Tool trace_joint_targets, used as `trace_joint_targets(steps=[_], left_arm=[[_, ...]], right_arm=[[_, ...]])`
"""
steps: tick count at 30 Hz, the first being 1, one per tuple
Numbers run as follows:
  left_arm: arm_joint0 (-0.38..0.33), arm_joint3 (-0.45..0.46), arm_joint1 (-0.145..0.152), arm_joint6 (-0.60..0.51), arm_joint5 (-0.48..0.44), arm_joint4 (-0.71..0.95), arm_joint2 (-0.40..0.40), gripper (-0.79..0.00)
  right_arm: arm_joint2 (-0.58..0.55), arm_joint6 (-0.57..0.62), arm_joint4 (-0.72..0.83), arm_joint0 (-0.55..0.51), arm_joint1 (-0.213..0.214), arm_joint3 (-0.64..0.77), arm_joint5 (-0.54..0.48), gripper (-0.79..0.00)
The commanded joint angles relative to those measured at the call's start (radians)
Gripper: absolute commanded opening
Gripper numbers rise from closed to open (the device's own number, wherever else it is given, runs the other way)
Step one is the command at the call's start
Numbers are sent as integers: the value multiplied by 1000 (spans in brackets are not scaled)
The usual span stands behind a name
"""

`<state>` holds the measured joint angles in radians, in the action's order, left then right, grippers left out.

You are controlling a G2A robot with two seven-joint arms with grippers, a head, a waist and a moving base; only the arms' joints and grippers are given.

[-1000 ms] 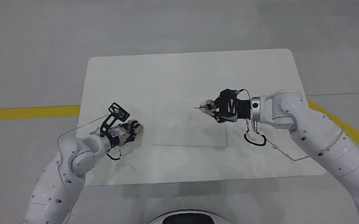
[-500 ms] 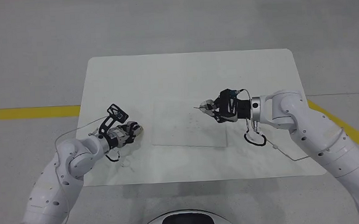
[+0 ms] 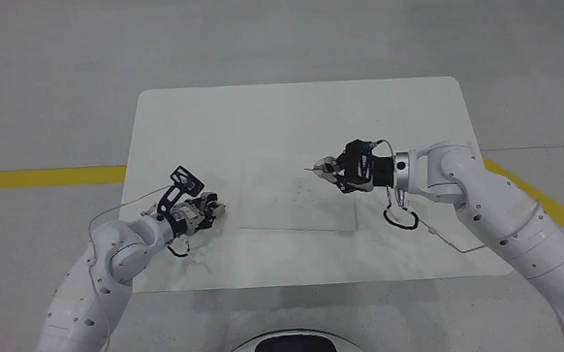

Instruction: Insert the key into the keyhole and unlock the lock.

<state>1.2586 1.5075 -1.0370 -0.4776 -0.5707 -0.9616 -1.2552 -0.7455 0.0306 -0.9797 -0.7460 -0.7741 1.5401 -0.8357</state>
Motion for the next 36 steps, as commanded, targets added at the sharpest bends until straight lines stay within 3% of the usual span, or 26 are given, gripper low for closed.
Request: trace_joint_targets(steps=[1, 17, 21, 23, 31, 36], left_arm=[[2, 1, 1, -1, -2, 5, -3, -585], [57, 46, 15, 3, -34, 18, -44, -591], [71, 48, 18, 10, -33, 20, -57, -637], [72, 43, 18, 12, -32, 20, -57, -785], [34, 21, 11, 0, -23, 16, -10, -785], [39, 26, 10, 54, -4, 29, -24, -785]], right_arm=[[0, 0, 0, 0, 0, 0, 0, -785], [0, 0, 0, 0, 0, 0, 0, -785], [0, 0, 0, 0, 0, 0, 0, -785], [0, 0, 0, 0, 0, 0, 0, -785], [0, 0, 0, 0, 0, 0, 0, -785], [0, 0, 0, 0, 0, 0, 0, -785]])
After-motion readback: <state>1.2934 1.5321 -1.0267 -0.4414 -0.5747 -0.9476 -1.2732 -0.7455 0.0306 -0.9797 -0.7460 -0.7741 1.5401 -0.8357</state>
